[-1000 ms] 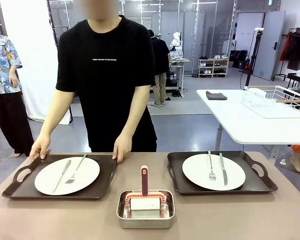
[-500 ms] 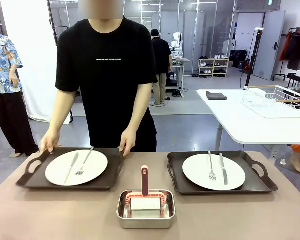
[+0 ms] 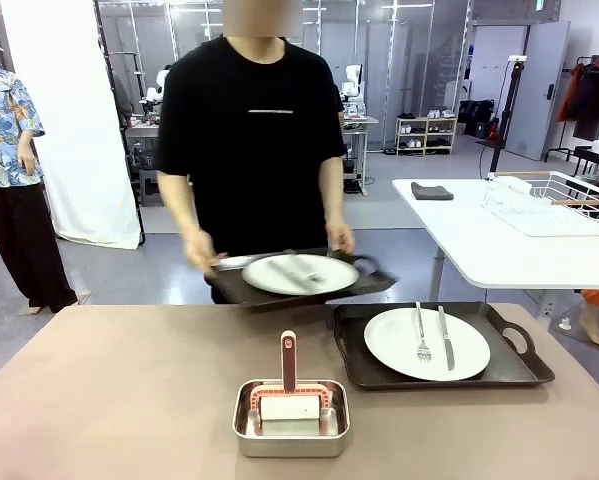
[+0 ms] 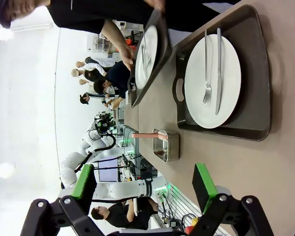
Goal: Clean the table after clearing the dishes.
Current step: When the left (or right) Handle tray is removed, use the left hand (or right hand) to clean the left (or right) side of the table with the Lint Roller.
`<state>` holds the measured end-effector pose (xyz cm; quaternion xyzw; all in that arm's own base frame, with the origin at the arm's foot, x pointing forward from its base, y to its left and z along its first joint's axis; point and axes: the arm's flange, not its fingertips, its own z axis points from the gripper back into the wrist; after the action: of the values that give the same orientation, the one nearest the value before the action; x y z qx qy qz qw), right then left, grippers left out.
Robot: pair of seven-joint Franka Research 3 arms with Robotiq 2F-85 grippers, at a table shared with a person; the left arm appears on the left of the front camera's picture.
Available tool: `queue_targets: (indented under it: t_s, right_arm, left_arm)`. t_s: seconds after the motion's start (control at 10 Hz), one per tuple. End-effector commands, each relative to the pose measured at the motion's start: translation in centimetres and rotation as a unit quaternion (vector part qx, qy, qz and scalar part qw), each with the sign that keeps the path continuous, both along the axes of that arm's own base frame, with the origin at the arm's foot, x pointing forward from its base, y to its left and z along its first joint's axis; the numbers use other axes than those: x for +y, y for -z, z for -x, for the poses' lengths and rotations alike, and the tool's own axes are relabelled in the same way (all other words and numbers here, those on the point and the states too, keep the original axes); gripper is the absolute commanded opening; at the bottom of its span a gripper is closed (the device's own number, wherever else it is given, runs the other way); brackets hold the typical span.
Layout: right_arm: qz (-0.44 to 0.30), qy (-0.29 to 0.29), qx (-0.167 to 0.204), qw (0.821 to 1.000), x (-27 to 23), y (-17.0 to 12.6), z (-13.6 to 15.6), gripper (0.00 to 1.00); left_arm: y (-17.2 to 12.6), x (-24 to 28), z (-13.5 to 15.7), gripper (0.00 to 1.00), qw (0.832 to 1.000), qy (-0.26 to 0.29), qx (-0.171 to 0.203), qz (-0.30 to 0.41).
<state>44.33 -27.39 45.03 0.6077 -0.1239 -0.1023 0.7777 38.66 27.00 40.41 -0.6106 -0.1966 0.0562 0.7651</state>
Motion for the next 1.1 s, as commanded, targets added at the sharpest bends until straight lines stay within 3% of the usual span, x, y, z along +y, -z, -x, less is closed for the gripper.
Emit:
queue_targets:
  t_s: [0.0, 1.0]
  right_arm:
    - [0.001, 0.000, -0.002, 1.000, 0.12, -0.20, 0.07, 1.00]
    - [0.001, 0.000, -0.002, 1.000, 0.12, -0.20, 0.07, 1.00]
  left_arm:
    - [-0.17, 0.42, 0.00, 1.00, 1.000, -0.001, 0.000, -0.004]
    - [0.00, 0.00, 0.00, 1.00, 1.000, 0.000, 0.000, 0.000]
